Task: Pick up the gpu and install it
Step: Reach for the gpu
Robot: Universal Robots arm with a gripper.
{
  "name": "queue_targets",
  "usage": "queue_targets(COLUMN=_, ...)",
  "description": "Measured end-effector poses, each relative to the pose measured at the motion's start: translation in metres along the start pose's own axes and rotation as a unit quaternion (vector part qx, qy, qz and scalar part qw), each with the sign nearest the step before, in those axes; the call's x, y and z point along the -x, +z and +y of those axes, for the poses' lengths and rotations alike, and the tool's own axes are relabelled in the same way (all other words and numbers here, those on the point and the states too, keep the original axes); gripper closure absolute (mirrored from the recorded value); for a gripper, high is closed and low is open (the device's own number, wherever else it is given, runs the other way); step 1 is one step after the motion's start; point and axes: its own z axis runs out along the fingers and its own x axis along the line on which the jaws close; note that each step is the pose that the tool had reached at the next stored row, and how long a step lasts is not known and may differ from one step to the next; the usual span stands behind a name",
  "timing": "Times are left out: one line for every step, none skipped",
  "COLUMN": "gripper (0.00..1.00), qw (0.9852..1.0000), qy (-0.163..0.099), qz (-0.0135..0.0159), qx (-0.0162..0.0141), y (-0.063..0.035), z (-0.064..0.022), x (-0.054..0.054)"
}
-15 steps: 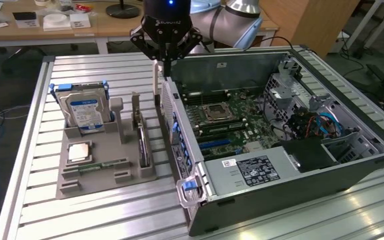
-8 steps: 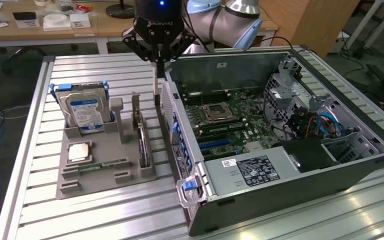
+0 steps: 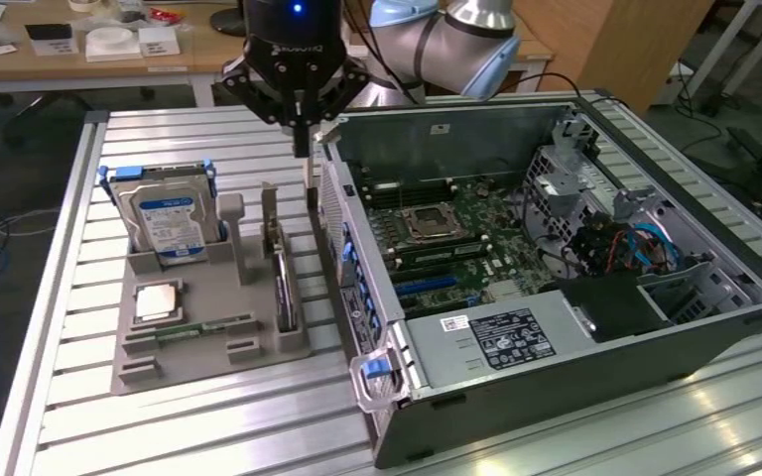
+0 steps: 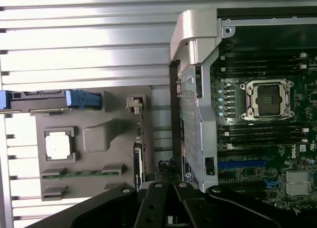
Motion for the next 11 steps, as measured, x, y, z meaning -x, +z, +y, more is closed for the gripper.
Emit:
queue_targets(gripper=0.89, qw=1.0000, qy=0.000, qz=0.0000, qx=0.0000, y=0.0001, z=-0.0001, x=-0.0020)
queue_targets(gripper=0.89, qw=1.0000, qy=0.000, qz=0.0000, qx=0.0000, y=0.0002, z=-0.0003, x=-0.0038)
queue_targets(gripper=0.89, qw=1.0000, qy=0.000, qz=0.0000, qx=0.0000, y=0.0003, z=-0.0004, x=-0.0052)
queue_targets(gripper=0.89, qw=1.0000, qy=0.000, qz=0.0000, qx=0.0000, y=0.0004, z=-0.0005, x=-0.0062)
queue_targets(gripper=0.89, qw=1.0000, qy=0.000, qz=0.0000, qx=0.0000, y=0.0005, z=-0.0005, x=-0.0068)
queue_targets(gripper=0.89, qw=1.0000, qy=0.000, qz=0.0000, qx=0.0000, y=0.0005, z=-0.0005, x=-0.0070)
queue_targets(gripper=0.89, qw=1.0000, qy=0.000, qz=0.0000, qx=-0.0001, y=0.0005, z=-0.0006, x=-0.0072)
queue_targets(gripper=0.89, qw=1.0000, qy=0.000, qz=0.0000, qx=0.0000, y=0.0005, z=-0.0006, x=-0.0078)
queue_targets(gripper=0.89, qw=1.0000, qy=0.000, qz=0.0000, qx=-0.0001, y=0.0004, z=-0.0007, x=-0.0088)
queue_targets(gripper=0.89, qw=1.0000, qy=0.000, qz=0.0000, qx=-0.0001, y=0.0004, z=-0.0011, x=-0.0096)
queue_targets(gripper=0.89, qw=1.0000, qy=0.000, qz=0.0000, qx=0.0000, y=0.0004, z=-0.0017, x=-0.0099)
